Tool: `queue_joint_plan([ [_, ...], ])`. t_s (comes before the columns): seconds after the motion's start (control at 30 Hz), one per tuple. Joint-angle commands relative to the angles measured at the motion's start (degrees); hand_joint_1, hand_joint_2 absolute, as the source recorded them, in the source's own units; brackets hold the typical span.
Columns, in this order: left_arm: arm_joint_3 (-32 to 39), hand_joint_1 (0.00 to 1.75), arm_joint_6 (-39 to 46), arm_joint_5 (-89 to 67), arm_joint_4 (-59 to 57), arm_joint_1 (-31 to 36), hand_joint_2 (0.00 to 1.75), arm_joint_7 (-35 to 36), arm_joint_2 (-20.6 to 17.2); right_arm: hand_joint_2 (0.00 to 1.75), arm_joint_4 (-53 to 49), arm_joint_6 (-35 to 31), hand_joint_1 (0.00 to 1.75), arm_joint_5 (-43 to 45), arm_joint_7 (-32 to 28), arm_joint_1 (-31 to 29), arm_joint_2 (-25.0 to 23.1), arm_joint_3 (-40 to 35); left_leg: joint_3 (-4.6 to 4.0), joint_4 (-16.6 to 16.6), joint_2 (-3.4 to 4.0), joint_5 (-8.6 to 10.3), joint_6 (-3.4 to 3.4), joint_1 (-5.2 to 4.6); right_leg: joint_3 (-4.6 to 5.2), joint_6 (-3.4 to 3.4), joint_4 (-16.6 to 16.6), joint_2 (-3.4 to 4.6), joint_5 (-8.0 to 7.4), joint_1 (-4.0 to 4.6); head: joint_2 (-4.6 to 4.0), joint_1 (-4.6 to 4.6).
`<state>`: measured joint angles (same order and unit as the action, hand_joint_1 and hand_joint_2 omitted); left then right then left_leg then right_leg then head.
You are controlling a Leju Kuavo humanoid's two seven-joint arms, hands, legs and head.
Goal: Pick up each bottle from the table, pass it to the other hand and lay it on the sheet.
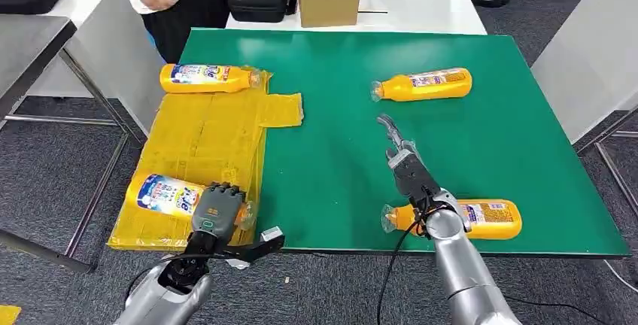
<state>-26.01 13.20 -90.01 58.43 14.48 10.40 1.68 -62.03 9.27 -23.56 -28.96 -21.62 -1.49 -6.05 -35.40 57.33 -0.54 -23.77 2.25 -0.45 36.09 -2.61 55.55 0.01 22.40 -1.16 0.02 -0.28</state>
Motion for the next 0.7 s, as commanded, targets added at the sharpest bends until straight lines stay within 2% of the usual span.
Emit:
queue_joint_plan([
  [0.03,6.9,1.75,-0.2,0.5,-9.6,3.2,1.75,0.0,2.8,0.0,4.0,0.5,0.0,-0.5,-0.1,-3.7,-0.4,-0.5,0.32,0.0,0.12,-0.14,-0.14,0.08,-0.31,0.12,0.0,0.07,0.1,0.09,0.0,0.0],
  [0.23,9.2,1.75,1.8,0.0,-11.8,5.1,1.75,-0.5,4.3,0.0,4.4,0.6,0.0,-0.5,0.1,-3.7,-0.7,-0.6,0.34,0.0,0.13,-0.13,-0.15,0.1,-0.34,0.13,0.0,0.08,0.08,0.11,0.0,0.0],
  [0.53,9.5,1.75,1.4,0.0,-12.5,5.3,1.75,-0.7,4.6,0.0,4.1,0.7,0.0,-0.5,0.3,-3.2,-0.3,-0.4,0.35,0.0,0.08,-0.15,-0.14,0.09,-0.36,0.12,0.0,0.05,0.12,0.1,0.0,0.0],
  [0.57,9.7,1.54,1.6,0.0,-12.6,5.3,1.75,-0.8,4.7,0.0,3.8,0.7,0.0,-0.4,0.3,-3.0,-0.3,-0.3,0.3,0.0,0.05,-0.13,-0.12,0.08,-0.33,0.11,0.0,0.01,0.1,0.09,0.0,0.0],
  [0.6,9.8,0.12,1.9,0.0,-12.5,5.4,1.75,-0.9,4.7,0.0,3.7,0.8,0.0,-0.3,0.3,-2.6,-0.2,-0.2,0.22,0.0,0.02,-0.07,-0.09,0.05,-0.23,0.08,0.0,0.0,0.06,0.06,0.0,0.0],
  [0.63,9.6,0.0,1.6,0.0,-12.5,5.4,1.75,-0.6,4.8,0.0,3.7,0.8,0.0,-0.3,0.3,-2.5,-0.1,-0.2,0.36,0.0,0.07,-0.14,-0.14,0.09,-0.37,0.12,0.0,0.03,0.11,0.09,0.0,0.0],
  [0.7,9.6,0.0,1.2,0.0,-12.4,5.4,1.75,-0.9,4.8,0.0,4.0,0.9,0.0,-0.1,0.2,-2.5,0.1,-0.2,0.21,0.0,0.02,-0.07,-0.09,0.07,-0.23,0.08,0.0,-0.01,0.06,0.07,0.0,0.0],
])
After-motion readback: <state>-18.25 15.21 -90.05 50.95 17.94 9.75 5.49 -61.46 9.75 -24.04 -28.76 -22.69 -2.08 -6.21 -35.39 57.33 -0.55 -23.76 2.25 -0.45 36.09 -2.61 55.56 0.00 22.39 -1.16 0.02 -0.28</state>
